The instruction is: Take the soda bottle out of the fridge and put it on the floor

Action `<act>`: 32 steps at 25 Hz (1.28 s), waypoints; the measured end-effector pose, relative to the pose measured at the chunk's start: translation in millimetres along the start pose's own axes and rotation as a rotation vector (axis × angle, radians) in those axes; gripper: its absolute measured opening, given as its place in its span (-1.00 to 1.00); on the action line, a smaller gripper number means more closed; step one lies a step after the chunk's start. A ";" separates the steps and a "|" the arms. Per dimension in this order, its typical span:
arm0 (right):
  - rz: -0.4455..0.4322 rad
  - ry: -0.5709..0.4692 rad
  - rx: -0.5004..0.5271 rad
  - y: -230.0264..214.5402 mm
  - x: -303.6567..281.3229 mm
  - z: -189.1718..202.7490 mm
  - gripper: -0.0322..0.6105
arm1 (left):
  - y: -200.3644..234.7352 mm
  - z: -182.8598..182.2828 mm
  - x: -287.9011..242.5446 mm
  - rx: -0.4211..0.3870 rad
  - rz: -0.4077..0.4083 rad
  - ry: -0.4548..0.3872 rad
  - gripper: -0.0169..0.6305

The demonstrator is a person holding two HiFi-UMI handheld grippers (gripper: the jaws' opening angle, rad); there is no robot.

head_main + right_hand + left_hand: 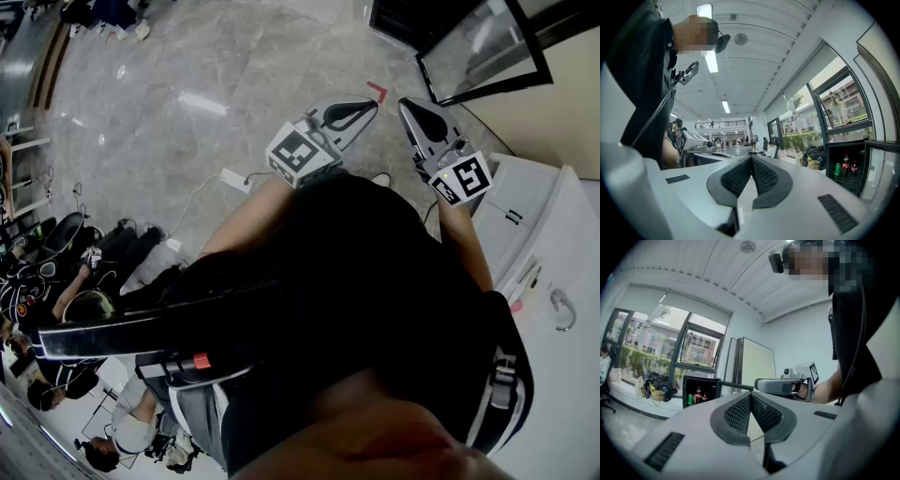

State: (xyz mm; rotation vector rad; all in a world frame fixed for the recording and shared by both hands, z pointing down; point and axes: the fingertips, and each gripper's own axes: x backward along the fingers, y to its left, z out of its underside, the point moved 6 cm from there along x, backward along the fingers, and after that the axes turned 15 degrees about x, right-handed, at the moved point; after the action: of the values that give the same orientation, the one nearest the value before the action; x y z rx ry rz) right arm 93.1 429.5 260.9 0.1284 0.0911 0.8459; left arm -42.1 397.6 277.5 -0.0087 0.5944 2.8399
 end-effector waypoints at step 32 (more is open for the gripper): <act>0.021 -0.038 0.004 17.9 -78.8 7.3 -0.86 | 68.8 -25.2 40.8 -0.014 -0.053 -0.076 -0.93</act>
State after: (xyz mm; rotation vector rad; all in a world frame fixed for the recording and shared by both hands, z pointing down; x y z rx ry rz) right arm 28.8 381.6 273.1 0.1492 0.0559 0.8638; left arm -98.9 336.0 279.3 0.0788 0.5496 2.7793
